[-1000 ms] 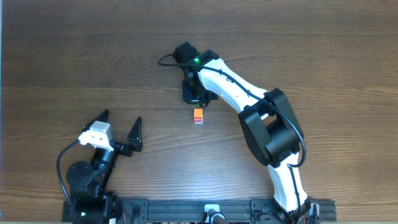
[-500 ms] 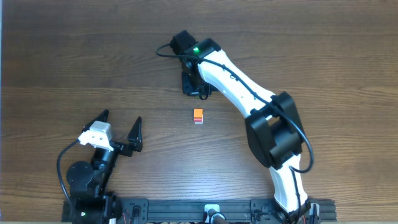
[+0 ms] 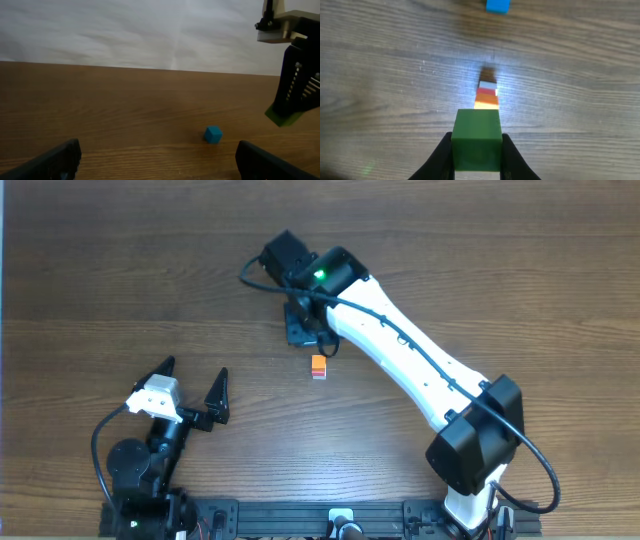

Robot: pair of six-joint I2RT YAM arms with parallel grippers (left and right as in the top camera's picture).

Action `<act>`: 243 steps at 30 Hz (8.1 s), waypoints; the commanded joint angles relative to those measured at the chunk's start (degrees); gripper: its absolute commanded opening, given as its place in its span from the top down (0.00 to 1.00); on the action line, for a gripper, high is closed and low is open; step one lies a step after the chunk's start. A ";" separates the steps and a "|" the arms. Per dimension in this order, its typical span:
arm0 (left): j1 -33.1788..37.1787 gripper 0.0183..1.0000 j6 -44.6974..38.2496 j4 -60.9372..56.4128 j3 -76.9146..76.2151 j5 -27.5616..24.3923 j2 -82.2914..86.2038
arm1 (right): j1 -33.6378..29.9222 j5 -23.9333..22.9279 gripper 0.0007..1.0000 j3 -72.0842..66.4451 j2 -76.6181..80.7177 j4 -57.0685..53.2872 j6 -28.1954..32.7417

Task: Stack Cubes

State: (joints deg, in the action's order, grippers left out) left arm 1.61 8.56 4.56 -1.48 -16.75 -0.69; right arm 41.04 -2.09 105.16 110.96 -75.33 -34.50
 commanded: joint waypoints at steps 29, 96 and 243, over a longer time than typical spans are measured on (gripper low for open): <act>-0.22 0.00 -0.85 -0.13 0.39 -0.57 0.42 | -0.68 3.30 0.99 -12.35 -0.72 7.17 -5.75; -0.22 0.00 -0.85 -0.13 0.39 -0.57 0.42 | -10.08 2.67 0.20 13.35 22.47 4.04 7.48; -0.22 0.00 -0.85 -0.13 0.39 -0.57 0.42 | -0.94 2.67 0.99 -1.84 3.15 -2.64 -6.84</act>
State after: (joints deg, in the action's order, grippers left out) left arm 1.61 8.56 4.56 -1.48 -16.75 -0.69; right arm 40.62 1.37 104.12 115.66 -78.32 -40.56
